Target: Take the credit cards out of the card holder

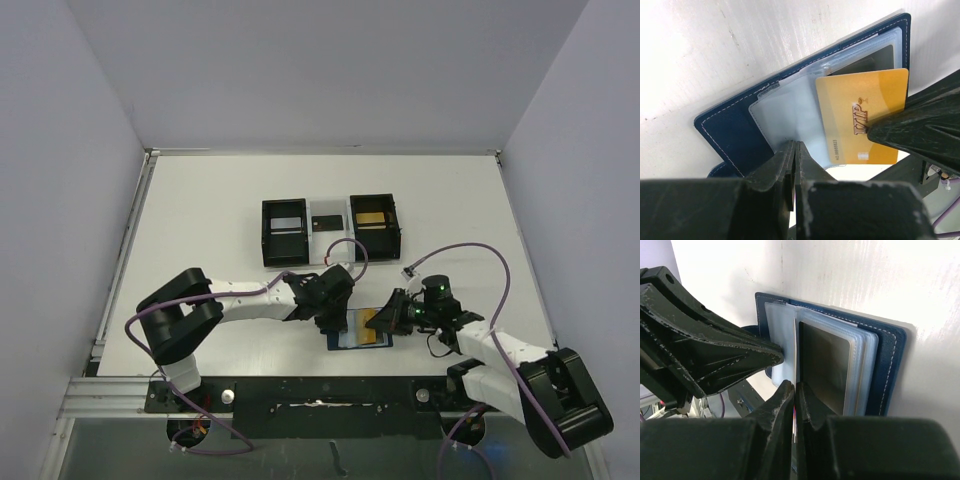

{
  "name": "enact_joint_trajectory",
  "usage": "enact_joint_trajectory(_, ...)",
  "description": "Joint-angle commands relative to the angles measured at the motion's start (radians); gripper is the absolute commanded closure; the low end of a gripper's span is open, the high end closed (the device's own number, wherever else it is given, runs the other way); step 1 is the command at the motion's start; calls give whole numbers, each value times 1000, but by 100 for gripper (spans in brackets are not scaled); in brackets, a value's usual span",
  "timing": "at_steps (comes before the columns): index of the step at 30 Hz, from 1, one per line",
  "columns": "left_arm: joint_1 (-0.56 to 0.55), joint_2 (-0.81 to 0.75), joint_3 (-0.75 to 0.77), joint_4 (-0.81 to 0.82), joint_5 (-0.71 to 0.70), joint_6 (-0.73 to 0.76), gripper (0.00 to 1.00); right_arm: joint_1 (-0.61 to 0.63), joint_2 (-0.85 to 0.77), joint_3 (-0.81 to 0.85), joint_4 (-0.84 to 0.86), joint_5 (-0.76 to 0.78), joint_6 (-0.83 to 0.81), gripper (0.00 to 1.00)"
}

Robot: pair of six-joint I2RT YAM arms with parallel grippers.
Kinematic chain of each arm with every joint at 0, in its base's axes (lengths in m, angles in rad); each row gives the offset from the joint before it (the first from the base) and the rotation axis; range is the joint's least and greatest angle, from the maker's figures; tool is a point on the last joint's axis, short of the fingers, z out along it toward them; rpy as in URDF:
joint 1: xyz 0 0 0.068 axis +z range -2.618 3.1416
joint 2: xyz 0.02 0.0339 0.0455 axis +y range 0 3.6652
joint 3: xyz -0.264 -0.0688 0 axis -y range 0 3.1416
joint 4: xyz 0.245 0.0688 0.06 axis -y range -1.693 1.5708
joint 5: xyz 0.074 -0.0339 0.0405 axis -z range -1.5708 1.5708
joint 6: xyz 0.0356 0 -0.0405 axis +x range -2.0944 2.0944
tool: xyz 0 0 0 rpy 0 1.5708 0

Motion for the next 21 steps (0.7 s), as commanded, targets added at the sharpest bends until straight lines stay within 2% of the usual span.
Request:
enact_joint_trajectory(1, -3, 7, -32, -60, -66, 9, 100, -21, -76, 34, -83, -12, -40, 100)
enact_joint_trajectory(5, -4, -18, -39, -65, -88, 3, 100, -45, -165, 75, -204, 26, -67, 100)
enact_joint_trajectory(9, -10, -71, -49, -36, -121, -49, 100, -60, -259, 126, -380, 192, -86, 100)
enact_joint_trajectory(15, -24, -137, 27, -18, -166, 26, 83, -63, -401, 155, -468, 312, -67, 100)
enact_joint_trajectory(19, -23, -141, 93, 37, -79, 102, 74, -63, -474, 184, -528, 402, -69, 100)
enact_joint_trajectory(21, -25, -126, 101, 94, -10, 111, 72, -63, -504, 204, -563, 457, -74, 100)
